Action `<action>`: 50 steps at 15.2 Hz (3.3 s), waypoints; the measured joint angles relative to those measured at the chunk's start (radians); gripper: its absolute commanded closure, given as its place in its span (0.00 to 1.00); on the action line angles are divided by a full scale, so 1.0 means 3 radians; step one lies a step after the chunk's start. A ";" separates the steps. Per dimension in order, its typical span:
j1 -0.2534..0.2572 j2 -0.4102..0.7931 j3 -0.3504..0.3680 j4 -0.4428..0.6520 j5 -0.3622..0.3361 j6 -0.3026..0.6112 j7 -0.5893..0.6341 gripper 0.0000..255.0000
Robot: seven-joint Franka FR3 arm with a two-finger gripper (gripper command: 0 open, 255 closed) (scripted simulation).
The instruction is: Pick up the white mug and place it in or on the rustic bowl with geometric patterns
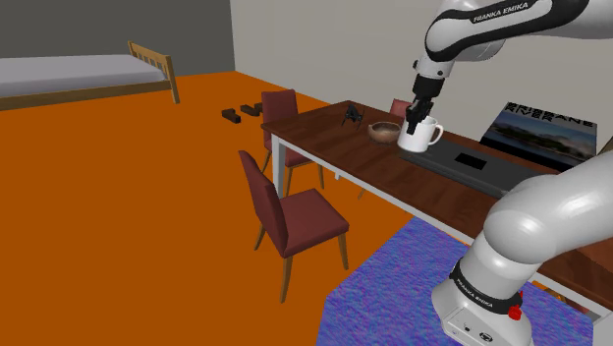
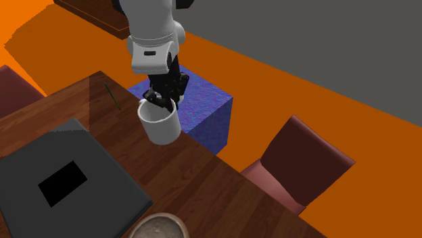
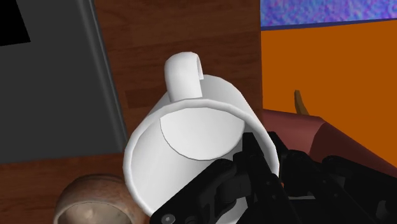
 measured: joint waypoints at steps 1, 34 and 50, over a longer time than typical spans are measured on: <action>0.0004 -0.0004 0.0009 0.0040 0.0006 -0.0043 0.0002 1.00; -0.0397 0.3187 -0.0579 0.3654 0.1341 -0.0729 -0.1297 1.00; -0.0335 0.3198 -0.0559 0.3098 0.1364 -0.0166 -0.1337 1.00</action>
